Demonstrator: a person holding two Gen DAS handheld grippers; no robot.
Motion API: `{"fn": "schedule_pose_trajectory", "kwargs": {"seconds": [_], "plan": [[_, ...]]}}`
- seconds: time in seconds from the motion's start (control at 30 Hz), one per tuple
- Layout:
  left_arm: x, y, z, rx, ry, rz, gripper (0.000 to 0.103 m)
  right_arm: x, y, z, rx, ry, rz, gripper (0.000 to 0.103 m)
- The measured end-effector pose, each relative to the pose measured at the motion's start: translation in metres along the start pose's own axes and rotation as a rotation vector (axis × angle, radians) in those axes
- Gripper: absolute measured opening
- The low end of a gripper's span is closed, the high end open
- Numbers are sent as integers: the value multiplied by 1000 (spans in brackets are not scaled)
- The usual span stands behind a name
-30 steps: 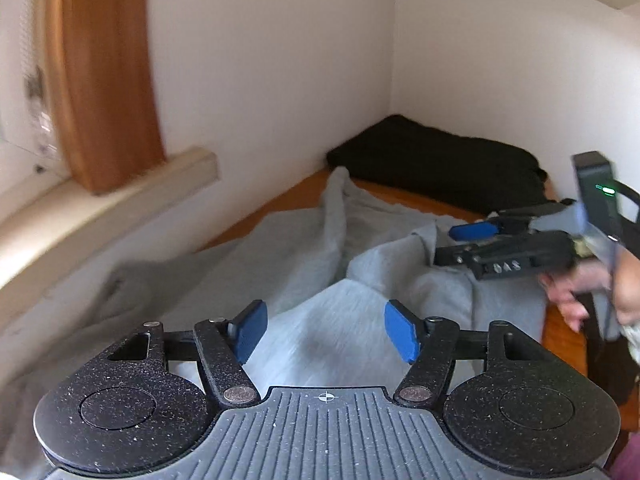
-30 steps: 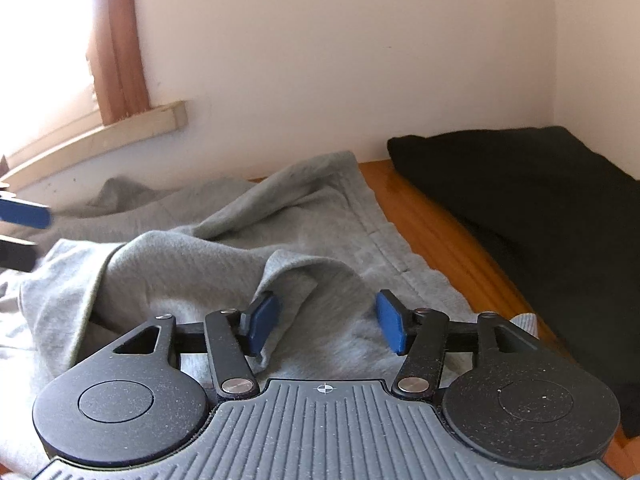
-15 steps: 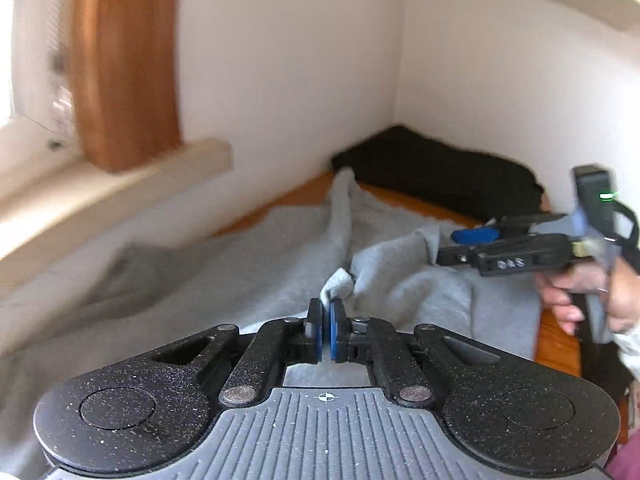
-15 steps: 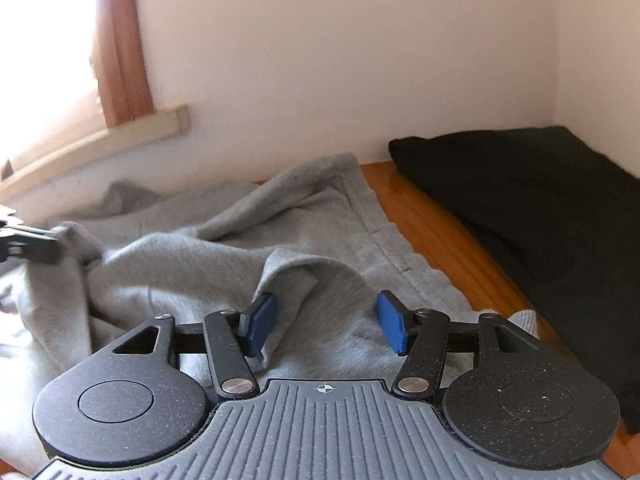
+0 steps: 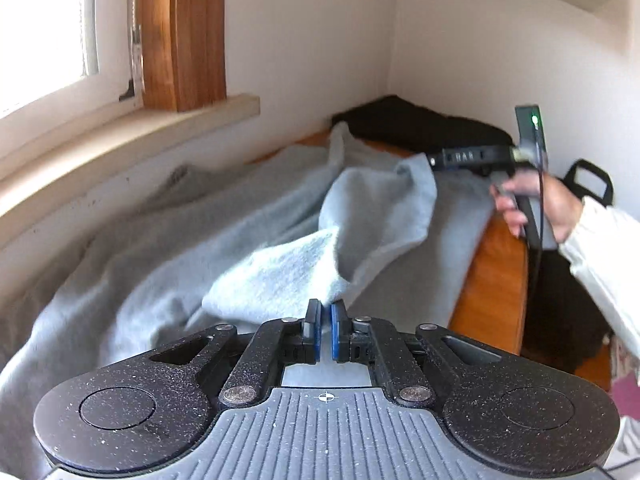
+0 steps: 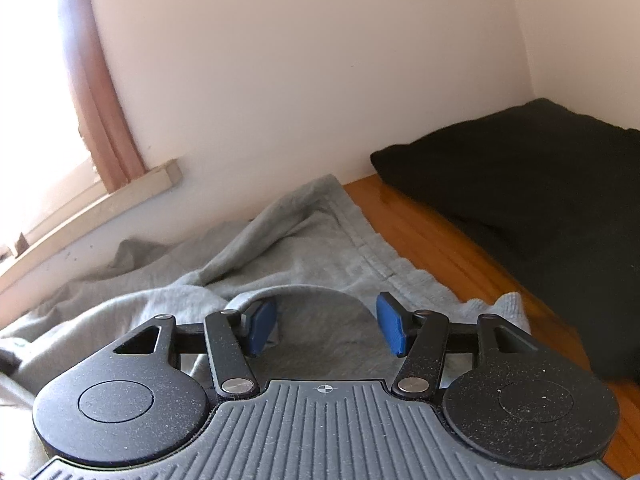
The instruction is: Fold clothes
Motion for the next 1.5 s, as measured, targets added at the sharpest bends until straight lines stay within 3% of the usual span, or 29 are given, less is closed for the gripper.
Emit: {"fn": "schedule_pose_trajectory", "kwargs": {"seconds": [0.13,0.3,0.5,0.6,0.7,0.83,1.07,1.23,1.5], "plan": [[3,8,-4,14,11,30,27,-2,-3,-1,-3,9,-24,56],[29,11,-4,42,-6,98,40,-3,-3,-2,-9,20,-32,56],[41,-33,4,46,-41,33,54,-4,-4,-3,-15,31,-37,56],[29,-53,0,48,-35,-15,51,-4,-4,-3,-14,30,-37,56],[14,-50,-6,52,-3,0,10,-4,-3,-4,-14,27,-35,56],[-4,-26,-11,77,29,32,10,-4,-2,-3,-5,22,-32,56],[-30,6,-22,118,83,2,12,-4,-2,-4,-3,24,-29,56],[-24,10,-27,134,93,16,41,-4,-2,-4,-4,25,-31,56],[1,-26,-5,105,30,2,51,-4,-2,-4,-3,21,-29,56]]}}
Point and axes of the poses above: each gripper's, at about its wrist camera, not at the fingertips, and y roughly against the way its jaws point, z to its right, x to its top, the point moved 10 cm from there along -y, roughly the way its jaws point, and after that the axes turned 15 degrees about -y, right-handed, at the moved point
